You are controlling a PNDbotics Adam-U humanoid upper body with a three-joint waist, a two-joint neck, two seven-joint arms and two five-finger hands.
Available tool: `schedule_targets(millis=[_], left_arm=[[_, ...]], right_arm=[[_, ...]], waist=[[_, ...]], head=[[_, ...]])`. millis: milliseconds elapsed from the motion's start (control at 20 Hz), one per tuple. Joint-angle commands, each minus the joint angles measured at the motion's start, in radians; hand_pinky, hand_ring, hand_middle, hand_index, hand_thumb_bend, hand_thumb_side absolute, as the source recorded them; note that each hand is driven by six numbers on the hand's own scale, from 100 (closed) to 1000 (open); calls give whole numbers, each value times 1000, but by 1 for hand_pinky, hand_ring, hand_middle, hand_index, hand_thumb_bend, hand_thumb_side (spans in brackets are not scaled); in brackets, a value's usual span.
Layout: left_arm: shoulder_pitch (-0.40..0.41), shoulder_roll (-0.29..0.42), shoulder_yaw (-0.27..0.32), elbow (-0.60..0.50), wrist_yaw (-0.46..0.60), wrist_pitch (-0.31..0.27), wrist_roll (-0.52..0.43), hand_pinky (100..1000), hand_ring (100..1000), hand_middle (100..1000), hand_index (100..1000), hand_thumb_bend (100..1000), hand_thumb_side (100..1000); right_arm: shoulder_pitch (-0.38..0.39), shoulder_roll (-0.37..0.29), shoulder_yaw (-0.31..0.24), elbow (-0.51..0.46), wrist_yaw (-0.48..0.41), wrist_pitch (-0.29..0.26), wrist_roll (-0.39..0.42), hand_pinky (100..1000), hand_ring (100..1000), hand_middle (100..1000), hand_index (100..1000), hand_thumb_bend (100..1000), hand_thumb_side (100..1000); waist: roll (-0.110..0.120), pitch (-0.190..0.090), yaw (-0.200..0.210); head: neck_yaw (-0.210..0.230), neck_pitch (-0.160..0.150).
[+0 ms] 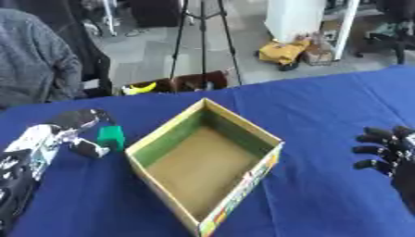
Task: Pick up objects on the table and place them in the box.
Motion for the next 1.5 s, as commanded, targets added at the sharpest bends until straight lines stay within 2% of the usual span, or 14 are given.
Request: schedule_targets(millis=[50,200,250,300,350,400,450,500,550,600,800,1100,1350,1500], left_arm=[[-8,12,7,6,4,0,-11,788,779,759,831,283,331],[-5,7,6,9,10,4,-17,717,702,691,796,258,326],[-4,7,5,10,11,5,-18,717,702,691,796,258,326],[-3,6,5,10,12,7,-19,667,639,641,772,239,323],[-2,5,5,11,14,9,-20,667,639,641,772,236,325],[-1,4,5,11,16,11,-20,611,575,589,736,212,322],[0,3,5,11,19,13,-20,611,575,589,736,212,322],[0,2,5,10,23,15,-17,549,518,540,696,182,316],[1,0,6,8,29,17,-12,525,499,526,683,175,314],[2,-1,7,4,37,19,-2,456,436,465,628,143,302],[4,-3,8,-20,73,29,60,358,336,373,552,100,286],[2,7,7,-106,169,47,99,302,262,293,542,100,295],[-18,27,-1,-219,256,62,74,305,257,283,538,100,288],[-43,21,-19,-326,337,58,61,310,263,288,542,100,285]], right_arm=[[-18,-22,-5,-18,1,-3,2,571,718,719,833,100,1000],[-17,-21,-6,-17,1,-3,2,571,718,719,833,100,1000],[-17,-21,-6,-17,1,-3,3,571,718,719,833,100,1000],[-17,-21,-6,-17,1,-3,3,571,718,719,833,100,1000],[-16,-21,-7,-17,1,-3,3,571,718,719,833,100,1000],[-16,-21,-7,-17,1,-3,3,571,718,719,833,100,1000],[-16,-20,-7,-17,1,-3,3,571,718,719,833,100,1000],[-16,-20,-8,-17,1,-3,2,572,718,719,833,100,1000],[-15,-19,-8,-17,1,-3,2,572,718,719,833,100,1000],[-15,-19,-8,-17,1,-3,2,572,718,719,833,100,1000],[-14,-17,-11,-17,1,-4,2,572,718,719,833,100,1000],[-9,-15,-15,-16,0,-5,0,573,719,719,833,100,1000],[-3,-13,-16,-14,-1,-6,0,573,719,719,833,100,1000],[3,-11,-16,-13,-2,-6,1,573,718,719,833,100,1000]], waist=[[-3,-10,-3],[-3,-10,-4],[-3,-10,-4],[-3,-11,-4],[-3,-11,-4],[-3,-11,-4],[-3,-12,-4],[-4,-13,-3],[-4,-13,-3],[-5,-14,-2],[-9,-17,0],[-15,-29,10],[-18,-43,17],[-20,-56,21]], head=[[-2,-12],[-2,-13],[-2,-13],[-3,-13],[-3,-13],[-4,-13],[-4,-14],[-5,-14],[-6,-13],[-7,-14],[-8,-12],[-12,-6],[-15,3],[-18,9]])
